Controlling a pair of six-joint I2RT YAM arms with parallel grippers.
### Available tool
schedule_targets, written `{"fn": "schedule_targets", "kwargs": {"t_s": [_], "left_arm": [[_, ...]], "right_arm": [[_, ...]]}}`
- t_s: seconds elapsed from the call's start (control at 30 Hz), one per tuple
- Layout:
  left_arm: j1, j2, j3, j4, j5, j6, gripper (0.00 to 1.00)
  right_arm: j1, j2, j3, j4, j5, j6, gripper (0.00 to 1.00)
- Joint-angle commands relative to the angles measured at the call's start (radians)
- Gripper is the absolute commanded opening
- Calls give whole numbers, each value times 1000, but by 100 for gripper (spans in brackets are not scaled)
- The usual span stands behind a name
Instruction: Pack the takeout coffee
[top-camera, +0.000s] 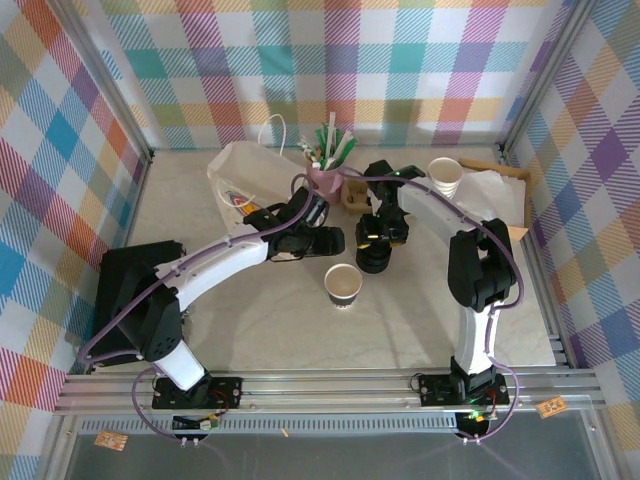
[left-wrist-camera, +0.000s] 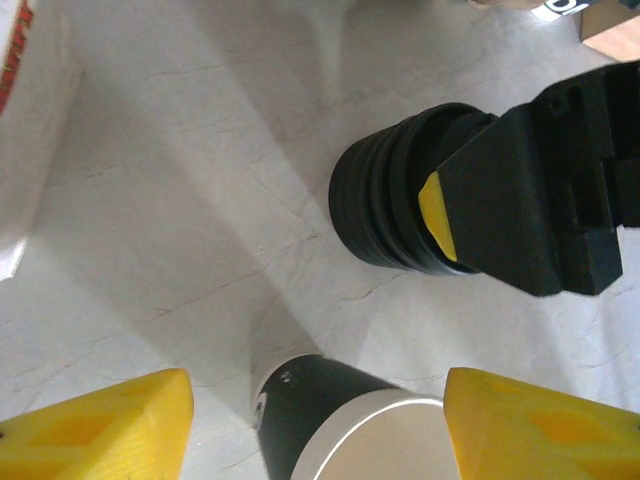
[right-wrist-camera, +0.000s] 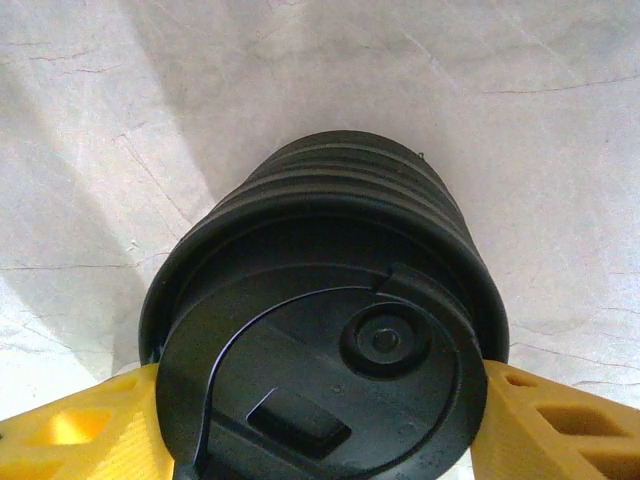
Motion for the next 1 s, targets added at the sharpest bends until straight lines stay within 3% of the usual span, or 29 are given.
{"fn": "schedule_targets", "kwargs": {"t_s": [0.0,0.23,0.97], "left_arm": [[16,26,16,49,31,-31,64],[17,81,28,85,54,-60,58],[12,146,-29,220,47,-185,55]], "right_arm": [[-8,-29,-8,5,-41,4,58],[-18,-30,-16,-2,-44,2,57],[-51,-58,-45,2,-77,-26,53]]}}
